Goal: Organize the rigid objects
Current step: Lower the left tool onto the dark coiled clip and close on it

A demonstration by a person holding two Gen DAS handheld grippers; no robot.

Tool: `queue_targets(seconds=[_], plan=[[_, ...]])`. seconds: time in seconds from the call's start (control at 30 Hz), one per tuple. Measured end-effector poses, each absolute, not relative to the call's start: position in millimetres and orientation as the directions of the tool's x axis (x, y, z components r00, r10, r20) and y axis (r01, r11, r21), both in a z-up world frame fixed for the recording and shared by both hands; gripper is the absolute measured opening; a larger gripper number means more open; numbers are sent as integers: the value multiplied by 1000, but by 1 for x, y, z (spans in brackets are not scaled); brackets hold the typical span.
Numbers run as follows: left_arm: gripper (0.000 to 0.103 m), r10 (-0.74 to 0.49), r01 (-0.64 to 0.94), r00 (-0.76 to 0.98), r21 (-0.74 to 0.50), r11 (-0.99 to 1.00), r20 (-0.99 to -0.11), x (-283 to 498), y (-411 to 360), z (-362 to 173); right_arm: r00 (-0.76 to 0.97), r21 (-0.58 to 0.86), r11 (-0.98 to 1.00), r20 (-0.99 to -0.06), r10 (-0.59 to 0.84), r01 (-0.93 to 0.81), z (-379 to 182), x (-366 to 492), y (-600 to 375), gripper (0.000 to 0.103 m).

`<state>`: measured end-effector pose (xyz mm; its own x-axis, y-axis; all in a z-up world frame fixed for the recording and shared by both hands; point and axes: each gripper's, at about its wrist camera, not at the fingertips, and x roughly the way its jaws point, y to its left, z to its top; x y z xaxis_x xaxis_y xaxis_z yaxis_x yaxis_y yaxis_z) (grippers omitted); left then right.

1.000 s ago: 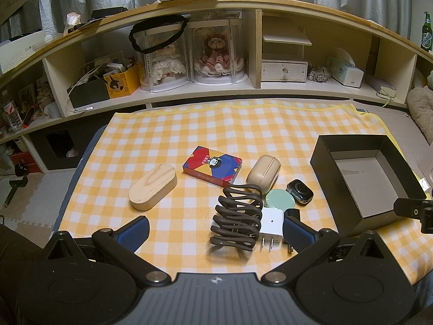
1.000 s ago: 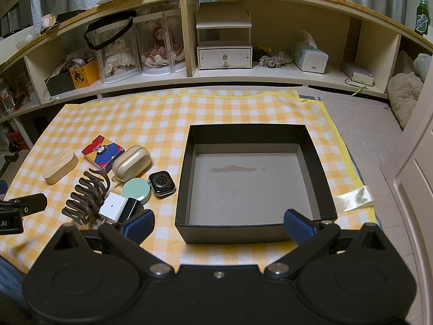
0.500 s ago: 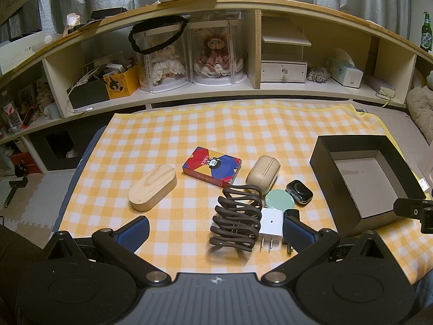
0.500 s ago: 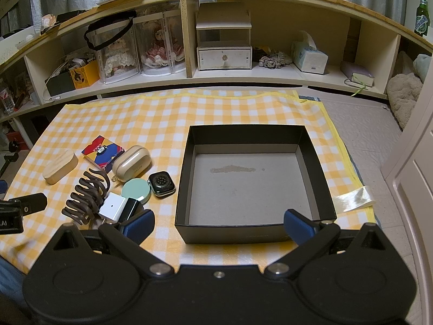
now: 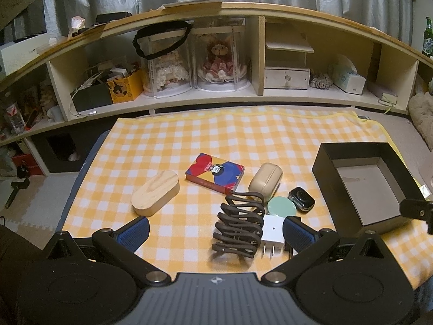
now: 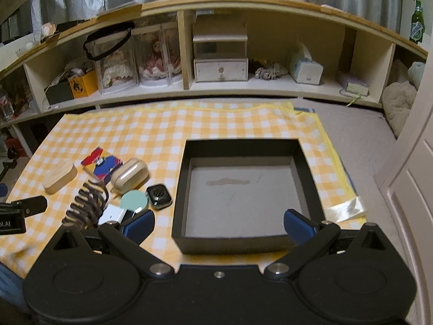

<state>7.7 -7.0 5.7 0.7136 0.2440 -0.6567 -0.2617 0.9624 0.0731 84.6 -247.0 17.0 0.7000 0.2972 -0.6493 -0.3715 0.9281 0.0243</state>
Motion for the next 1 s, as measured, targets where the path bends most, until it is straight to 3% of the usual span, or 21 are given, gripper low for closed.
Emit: queue_targets(seconds=[0.43, 0.67, 0.7, 0.8, 0.87, 1.0], plan=[[103, 269, -301, 762, 46, 953, -588, 29, 6, 13, 783, -63, 951, -584, 212, -304, 49, 157, -259, 103], [103, 302, -299, 781, 96, 949, -547, 51, 10, 13, 752, -64, 959, -636, 174, -275, 37, 211, -270, 102], [103, 303, -298, 778, 100, 949, -550, 55, 12, 13, 748, -70, 962, -644, 158, -264, 32, 216, -272, 100], [103, 277, -282, 764, 85, 956, -583, 64, 18, 10, 698, -39, 967, -700, 153, -252, 13, 231, -282, 73], [103, 262, -292, 753, 51, 955, -604, 69, 24, 7, 661, -12, 969, -734, 159, -246, 1, 236, -290, 62], [103, 268, -291, 730, 68, 954, -629, 80, 26, -2, 604, -4, 964, -780, 164, -267, -21, 237, -299, 56]])
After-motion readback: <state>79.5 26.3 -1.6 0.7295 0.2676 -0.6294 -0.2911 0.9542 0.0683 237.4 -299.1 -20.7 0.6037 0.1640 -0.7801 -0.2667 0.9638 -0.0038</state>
